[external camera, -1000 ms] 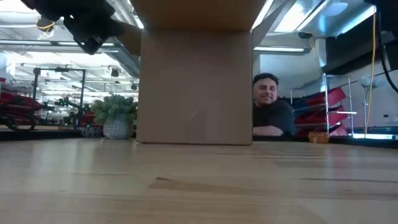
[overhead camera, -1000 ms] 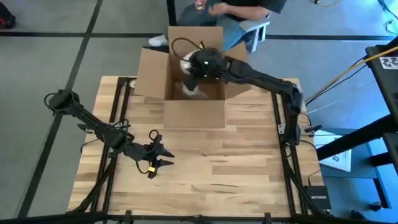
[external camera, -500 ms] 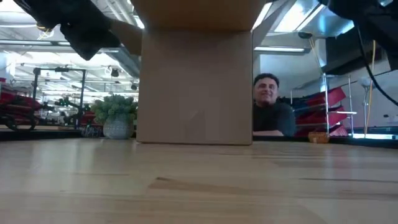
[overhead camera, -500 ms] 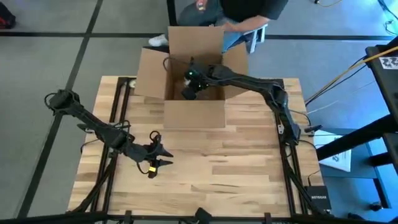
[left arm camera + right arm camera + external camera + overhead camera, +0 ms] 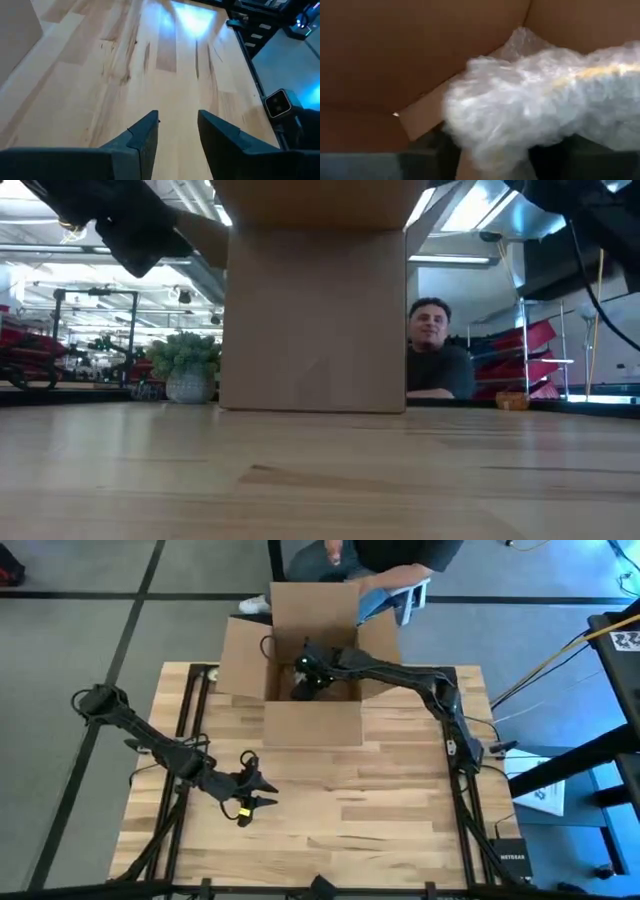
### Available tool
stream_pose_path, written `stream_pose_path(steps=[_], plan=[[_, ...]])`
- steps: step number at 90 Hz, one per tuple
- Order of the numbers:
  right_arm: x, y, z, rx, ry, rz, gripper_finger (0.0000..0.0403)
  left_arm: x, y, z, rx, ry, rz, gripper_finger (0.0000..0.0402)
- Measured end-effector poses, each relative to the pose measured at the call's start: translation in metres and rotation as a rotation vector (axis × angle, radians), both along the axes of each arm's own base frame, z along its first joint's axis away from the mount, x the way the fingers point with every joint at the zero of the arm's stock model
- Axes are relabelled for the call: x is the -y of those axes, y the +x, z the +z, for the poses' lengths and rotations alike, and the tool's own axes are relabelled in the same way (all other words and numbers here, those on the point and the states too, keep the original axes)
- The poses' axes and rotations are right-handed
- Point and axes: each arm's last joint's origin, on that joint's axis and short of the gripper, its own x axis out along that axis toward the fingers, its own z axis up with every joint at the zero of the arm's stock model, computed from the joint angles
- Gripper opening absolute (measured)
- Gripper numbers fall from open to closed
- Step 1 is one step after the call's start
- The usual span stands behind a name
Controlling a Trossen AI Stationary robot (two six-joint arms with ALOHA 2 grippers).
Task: Wrap mug
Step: Put the yellow mug into the cardboard box, then return to Home Position
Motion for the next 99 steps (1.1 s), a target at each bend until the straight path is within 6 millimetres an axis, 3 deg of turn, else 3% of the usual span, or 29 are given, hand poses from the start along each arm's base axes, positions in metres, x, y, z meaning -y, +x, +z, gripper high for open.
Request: stream_pose_path(steps=[14,28,45,61,69,78,94,99], plan=[[-0.010,-0.014,0.038,0.086,-0.028,0.042,0.0232,-0.001,-0.002,0.002,0.002,-0.001,0.000,0.0123],[-0.029,-0.028,0.072,0.150,-0.079,0.113,0.0239,-0.007,-0.011,0.012,0.015,0.001,-0.004,0.0123],[-0.075,-0.051,0.116,0.209,-0.140,0.296,0.0224,-0.022,-0.035,0.026,-0.007,0.034,0.027,0.0117],[-0.124,-0.083,0.146,0.239,-0.098,0.501,0.0198,-0.042,-0.065,0.040,-0.001,0.056,0.071,0.0071],[-0.148,-0.098,0.151,0.257,-0.084,0.575,0.0171,-0.050,-0.079,0.046,0.013,0.053,0.068,0.0040],[-0.171,-0.118,0.142,0.269,-0.067,0.642,0.0125,-0.059,-0.093,0.048,0.034,0.049,0.064,0.0009],[-0.191,-0.159,0.110,0.476,-0.091,0.726,0.0022,-0.070,-0.113,0.040,0.119,0.045,0.031,0.0001],[-0.190,-0.174,0.095,0.545,-0.098,0.739,0.0008,-0.073,-0.117,0.034,0.135,0.042,0.029,0.0001]])
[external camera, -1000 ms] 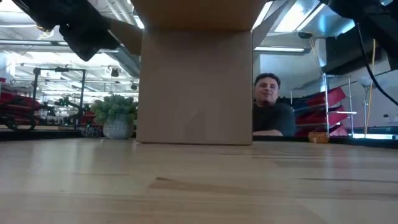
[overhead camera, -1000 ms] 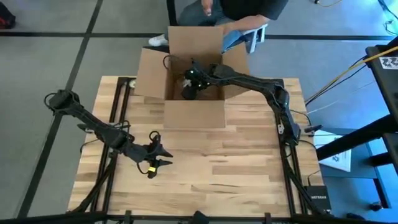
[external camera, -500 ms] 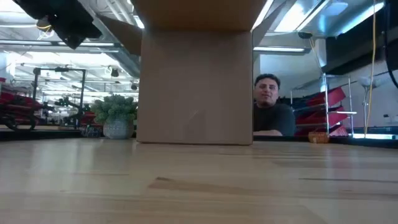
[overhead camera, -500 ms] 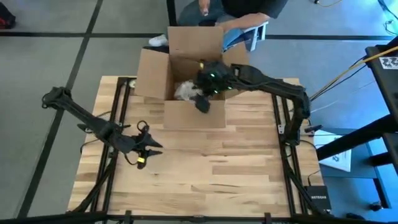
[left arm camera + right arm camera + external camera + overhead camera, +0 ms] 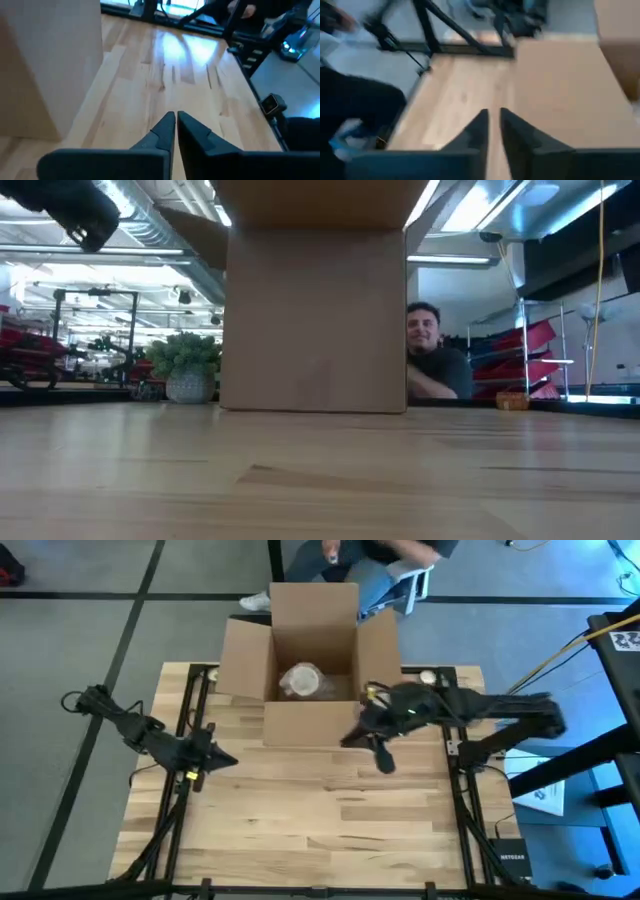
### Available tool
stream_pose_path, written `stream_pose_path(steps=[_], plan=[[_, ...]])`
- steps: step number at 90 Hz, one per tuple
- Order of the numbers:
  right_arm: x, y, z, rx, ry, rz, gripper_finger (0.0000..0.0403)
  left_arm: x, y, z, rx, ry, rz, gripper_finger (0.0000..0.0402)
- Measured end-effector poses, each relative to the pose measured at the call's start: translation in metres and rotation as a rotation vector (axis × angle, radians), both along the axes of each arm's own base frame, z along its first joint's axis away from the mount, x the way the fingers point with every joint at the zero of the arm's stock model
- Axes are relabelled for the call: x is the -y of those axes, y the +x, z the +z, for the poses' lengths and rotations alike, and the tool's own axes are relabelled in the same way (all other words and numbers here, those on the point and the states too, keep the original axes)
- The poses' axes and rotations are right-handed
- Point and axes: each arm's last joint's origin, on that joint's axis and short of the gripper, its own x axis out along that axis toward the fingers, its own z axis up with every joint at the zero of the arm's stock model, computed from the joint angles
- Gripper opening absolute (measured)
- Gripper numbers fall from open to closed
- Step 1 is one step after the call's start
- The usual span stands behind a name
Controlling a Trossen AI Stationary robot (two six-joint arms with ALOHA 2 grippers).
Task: Wrap mug
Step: Return to Home Position
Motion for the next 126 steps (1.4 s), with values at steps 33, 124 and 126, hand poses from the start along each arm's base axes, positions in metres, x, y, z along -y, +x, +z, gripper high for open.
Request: stream_pose_path(steps=[33,124,126], plan=[[0.016,-0.075,-0.103,0.070,0.013,-0.167,0.0013,-0.011,-0.014,-0.024,0.044,-0.038,0.088,0.0000],[0.023,-0.149,-0.215,0.327,0.162,-0.398,0.0012,-0.014,-0.011,-0.052,0.211,0.015,0.090,0.0001],[0.023,-0.151,-0.216,0.319,0.157,-0.404,0.0012,-0.014,-0.012,-0.052,0.215,0.014,0.085,0.0001]])
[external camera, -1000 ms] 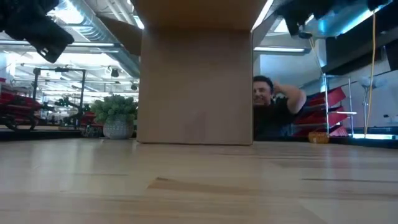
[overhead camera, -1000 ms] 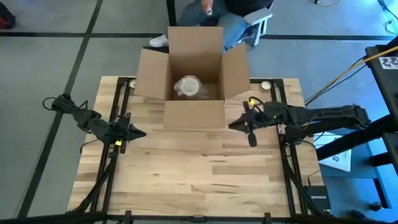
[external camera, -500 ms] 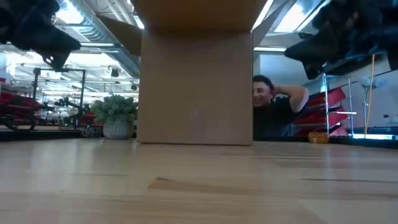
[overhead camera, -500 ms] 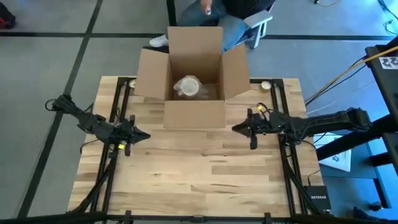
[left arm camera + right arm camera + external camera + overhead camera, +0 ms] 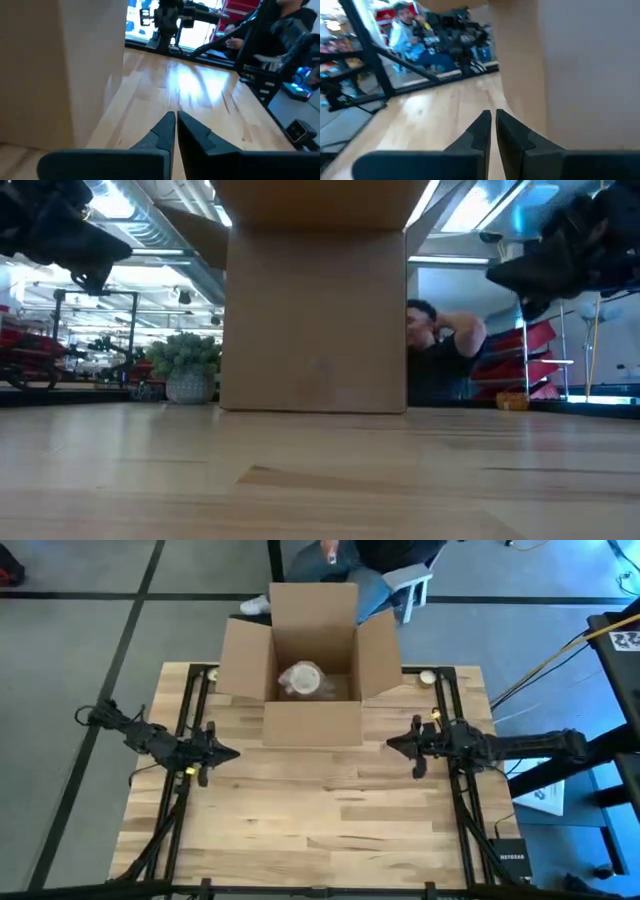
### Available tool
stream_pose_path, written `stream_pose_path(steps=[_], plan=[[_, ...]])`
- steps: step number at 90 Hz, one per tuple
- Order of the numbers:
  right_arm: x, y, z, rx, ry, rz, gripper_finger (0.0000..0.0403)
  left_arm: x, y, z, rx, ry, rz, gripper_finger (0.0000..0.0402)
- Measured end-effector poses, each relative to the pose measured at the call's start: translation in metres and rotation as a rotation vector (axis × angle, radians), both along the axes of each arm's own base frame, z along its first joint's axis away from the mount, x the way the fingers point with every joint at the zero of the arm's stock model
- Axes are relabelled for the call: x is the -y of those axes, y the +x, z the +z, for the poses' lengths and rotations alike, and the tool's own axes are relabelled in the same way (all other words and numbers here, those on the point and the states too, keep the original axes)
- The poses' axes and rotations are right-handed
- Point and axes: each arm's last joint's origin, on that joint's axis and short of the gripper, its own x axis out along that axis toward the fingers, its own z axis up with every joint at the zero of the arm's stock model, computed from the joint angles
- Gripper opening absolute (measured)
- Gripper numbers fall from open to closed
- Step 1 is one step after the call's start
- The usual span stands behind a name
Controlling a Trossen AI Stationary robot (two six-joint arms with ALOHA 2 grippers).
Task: Wrap mug
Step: Return to Home Position
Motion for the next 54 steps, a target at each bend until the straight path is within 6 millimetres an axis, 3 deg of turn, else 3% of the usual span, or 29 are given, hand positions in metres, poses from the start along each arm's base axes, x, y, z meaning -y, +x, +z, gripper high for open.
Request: stream_pose_path(steps=[9,19,38,54], plan=[[0.000,-0.010,-0.004,-0.035,-0.006,-0.007,0.0012,0.000,-0.001,0.000,0.008,0.004,-0.032,0.0001],[-0.002,-0.017,0.005,0.077,-0.100,0.064,0.0012,0.000,0.000,-0.006,0.007,-0.001,-0.028,0.0001],[-0.002,-0.015,0.002,0.040,-0.163,0.061,0.0012,0.001,0.003,-0.023,-0.017,-0.044,-0.046,0.0001],[-0.002,-0.016,0.002,0.037,-0.190,0.079,0.0012,0.002,0.005,-0.019,0.049,-0.039,-0.062,0.0001]])
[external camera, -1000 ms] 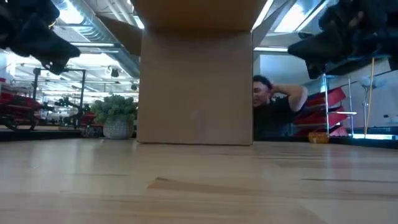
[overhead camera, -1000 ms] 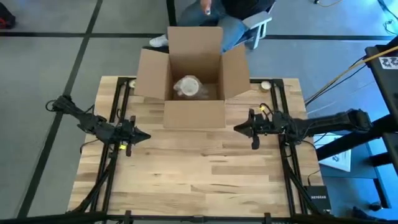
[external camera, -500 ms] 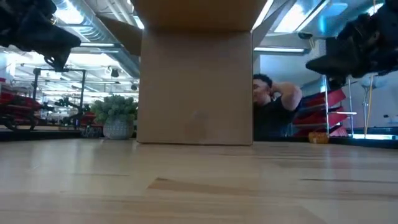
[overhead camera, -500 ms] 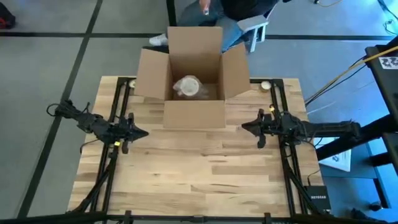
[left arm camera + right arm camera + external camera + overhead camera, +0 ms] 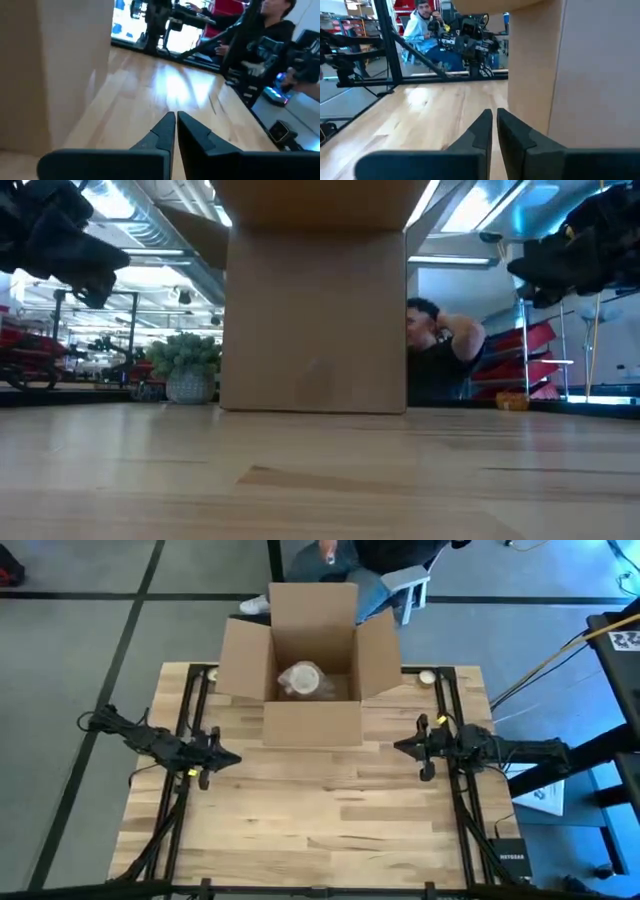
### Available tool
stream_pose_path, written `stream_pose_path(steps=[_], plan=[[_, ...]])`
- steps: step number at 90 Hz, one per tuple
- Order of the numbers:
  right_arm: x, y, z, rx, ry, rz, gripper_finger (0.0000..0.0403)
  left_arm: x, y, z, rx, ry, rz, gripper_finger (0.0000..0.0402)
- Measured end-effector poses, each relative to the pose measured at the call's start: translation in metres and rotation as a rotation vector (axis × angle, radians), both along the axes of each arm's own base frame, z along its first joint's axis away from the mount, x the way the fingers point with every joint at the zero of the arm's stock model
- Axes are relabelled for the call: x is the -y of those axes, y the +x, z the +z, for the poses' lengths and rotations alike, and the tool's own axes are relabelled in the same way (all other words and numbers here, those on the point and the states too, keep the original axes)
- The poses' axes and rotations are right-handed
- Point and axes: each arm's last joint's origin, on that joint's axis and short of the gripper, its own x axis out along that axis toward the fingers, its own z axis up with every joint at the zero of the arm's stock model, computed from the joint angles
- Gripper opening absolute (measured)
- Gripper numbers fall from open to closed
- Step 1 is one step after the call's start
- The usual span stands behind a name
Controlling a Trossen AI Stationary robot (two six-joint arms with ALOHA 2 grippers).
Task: Wrap mug
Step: Return to Home Position
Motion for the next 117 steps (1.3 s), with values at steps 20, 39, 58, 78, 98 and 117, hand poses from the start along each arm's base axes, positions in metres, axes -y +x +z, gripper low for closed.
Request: stream_pose_path(steps=[20,39,58,78,98,117], plan=[[0.0000,-0.0001,0.0000,0.001,-0.016,0.001,0.0012,-0.0011,0.0044,0.0001,0.110,0.025,0.038,0.0001],[-0.0005,0.0000,-0.0001,0.000,-0.016,0.015,0.0012,-0.0040,0.0075,-0.0025,0.160,0.082,0.086,0.0001],[-0.0006,0.0000,-0.0001,0.000,-0.025,0.019,0.0012,-0.0046,0.0076,-0.0025,0.159,0.108,0.092,0.0001],[-0.0006,0.0000,-0.0001,0.000,-0.044,0.020,0.0012,-0.0050,0.0073,-0.0022,0.161,0.127,0.105,0.0001],[-0.0005,0.0000,-0.0001,0.000,-0.043,0.019,0.0012,-0.0052,0.0073,-0.0023,0.161,0.116,0.109,0.0001],[-0.0007,-0.0007,0.0007,0.011,0.014,0.024,0.0012,-0.0052,0.0073,-0.0023,0.160,0.122,0.111,0.0001]])
